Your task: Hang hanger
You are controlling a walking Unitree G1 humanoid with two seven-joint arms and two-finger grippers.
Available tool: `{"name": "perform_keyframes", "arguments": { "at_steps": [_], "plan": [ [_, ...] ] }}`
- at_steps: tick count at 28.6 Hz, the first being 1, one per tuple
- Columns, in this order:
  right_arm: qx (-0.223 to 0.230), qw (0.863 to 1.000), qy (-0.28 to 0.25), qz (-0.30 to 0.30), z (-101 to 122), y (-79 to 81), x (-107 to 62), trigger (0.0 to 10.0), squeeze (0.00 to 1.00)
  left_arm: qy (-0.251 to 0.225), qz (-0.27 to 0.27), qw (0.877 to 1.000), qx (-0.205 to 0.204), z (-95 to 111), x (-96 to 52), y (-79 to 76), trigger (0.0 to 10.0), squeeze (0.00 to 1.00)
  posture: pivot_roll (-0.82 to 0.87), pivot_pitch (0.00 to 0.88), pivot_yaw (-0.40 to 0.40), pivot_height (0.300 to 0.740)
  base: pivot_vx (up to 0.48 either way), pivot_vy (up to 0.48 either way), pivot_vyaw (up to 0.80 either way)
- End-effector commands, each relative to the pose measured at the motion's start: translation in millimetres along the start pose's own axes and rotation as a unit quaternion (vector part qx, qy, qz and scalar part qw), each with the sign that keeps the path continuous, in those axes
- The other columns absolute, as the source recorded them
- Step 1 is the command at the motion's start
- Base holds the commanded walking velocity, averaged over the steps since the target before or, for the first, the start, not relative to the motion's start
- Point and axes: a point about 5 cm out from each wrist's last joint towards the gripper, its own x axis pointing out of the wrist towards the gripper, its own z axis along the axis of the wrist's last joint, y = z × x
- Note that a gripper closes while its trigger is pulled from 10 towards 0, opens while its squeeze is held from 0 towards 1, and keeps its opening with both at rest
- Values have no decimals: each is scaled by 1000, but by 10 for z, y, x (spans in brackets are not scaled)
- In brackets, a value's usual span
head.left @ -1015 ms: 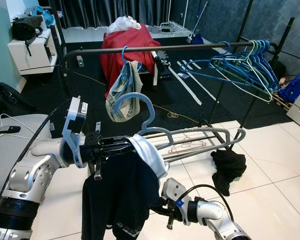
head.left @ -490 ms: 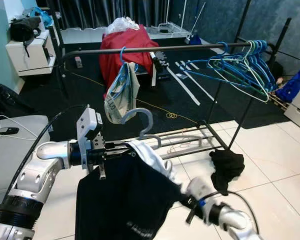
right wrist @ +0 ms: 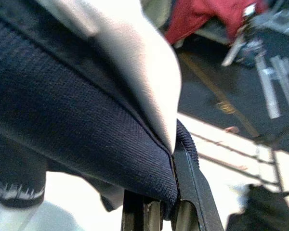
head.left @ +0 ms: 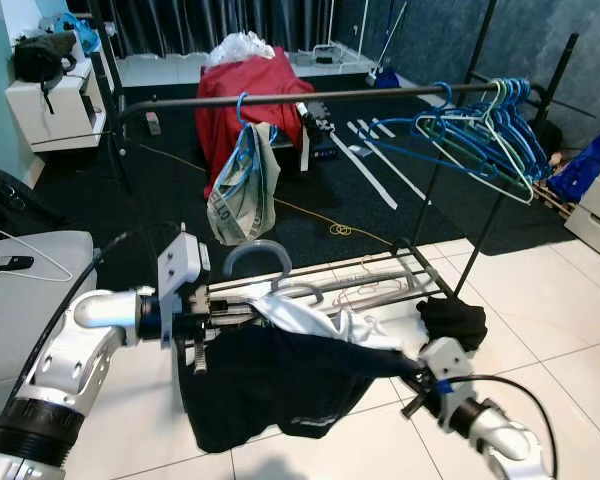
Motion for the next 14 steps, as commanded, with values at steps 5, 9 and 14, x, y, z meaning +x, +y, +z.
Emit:
{"name": "perform_keyframes", "arguments": {
  "at_steps": [5, 9, 14],
  "plan": [
    [-18, 995, -61, -74, 213, -305, -64, 0, 0, 15, -27, 1000, 3, -7, -48, -53, 0, 0, -99, 82, -22, 740, 0, 0, 0],
    [-28, 993, -90, -67, 336, -344, -36, 0, 0, 37, -34, 999, 7, -61, -49, -72, 0, 0, -99, 86, -22, 740, 0, 0, 0],
    [-46, 992, -112, -44, 434, -320, 4, 0, 0, 49, -36, 998, 7, -91, -54, -73, 0, 0, -98, 87, -22, 740, 0, 0, 0]
  ]
}}
